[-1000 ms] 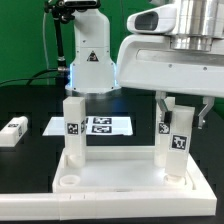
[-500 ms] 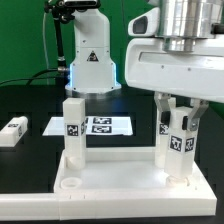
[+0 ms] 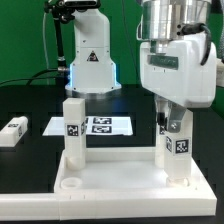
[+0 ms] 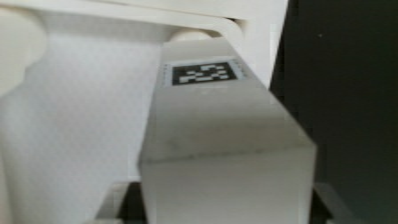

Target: Assemble desk

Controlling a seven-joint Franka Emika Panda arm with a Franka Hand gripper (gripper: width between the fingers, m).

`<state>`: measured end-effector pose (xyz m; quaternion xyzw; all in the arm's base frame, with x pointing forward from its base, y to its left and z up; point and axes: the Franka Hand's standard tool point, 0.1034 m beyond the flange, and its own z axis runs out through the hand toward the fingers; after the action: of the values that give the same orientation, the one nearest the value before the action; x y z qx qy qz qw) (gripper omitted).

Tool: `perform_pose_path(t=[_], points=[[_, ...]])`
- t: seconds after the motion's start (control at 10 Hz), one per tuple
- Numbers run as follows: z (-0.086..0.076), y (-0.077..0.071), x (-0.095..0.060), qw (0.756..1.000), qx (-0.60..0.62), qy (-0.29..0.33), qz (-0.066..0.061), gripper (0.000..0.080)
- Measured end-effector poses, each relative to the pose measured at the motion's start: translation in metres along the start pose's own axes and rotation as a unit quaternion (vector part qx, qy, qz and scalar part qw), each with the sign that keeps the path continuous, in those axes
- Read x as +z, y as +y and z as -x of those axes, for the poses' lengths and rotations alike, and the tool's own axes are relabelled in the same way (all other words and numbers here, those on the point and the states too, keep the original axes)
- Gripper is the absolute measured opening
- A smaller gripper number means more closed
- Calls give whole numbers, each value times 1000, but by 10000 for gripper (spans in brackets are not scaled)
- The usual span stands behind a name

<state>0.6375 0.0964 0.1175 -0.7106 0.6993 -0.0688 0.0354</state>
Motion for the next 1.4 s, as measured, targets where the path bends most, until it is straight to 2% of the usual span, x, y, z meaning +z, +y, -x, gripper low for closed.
perform_pose_path(t=[0.3,0.4,0.5,0.6,0.7,0.8,1.2,1.3,1.4], points=[[2,1,0,1000,-4,0,1,291],[2,1,0,999,-48,1,2,360],[5,3,-1,991,-136,-2,12,543],[11,5,0,979,-205,0,18,616],[21,6,-1,964,-265,2,19,616],[27,7,-5,961,-276,1,12,643],[22,7,-3,906,-422,1,14,649],[20,-5,-8,893,-449,10,-32,649],[13,-9,-9,879,-473,17,-58,649]])
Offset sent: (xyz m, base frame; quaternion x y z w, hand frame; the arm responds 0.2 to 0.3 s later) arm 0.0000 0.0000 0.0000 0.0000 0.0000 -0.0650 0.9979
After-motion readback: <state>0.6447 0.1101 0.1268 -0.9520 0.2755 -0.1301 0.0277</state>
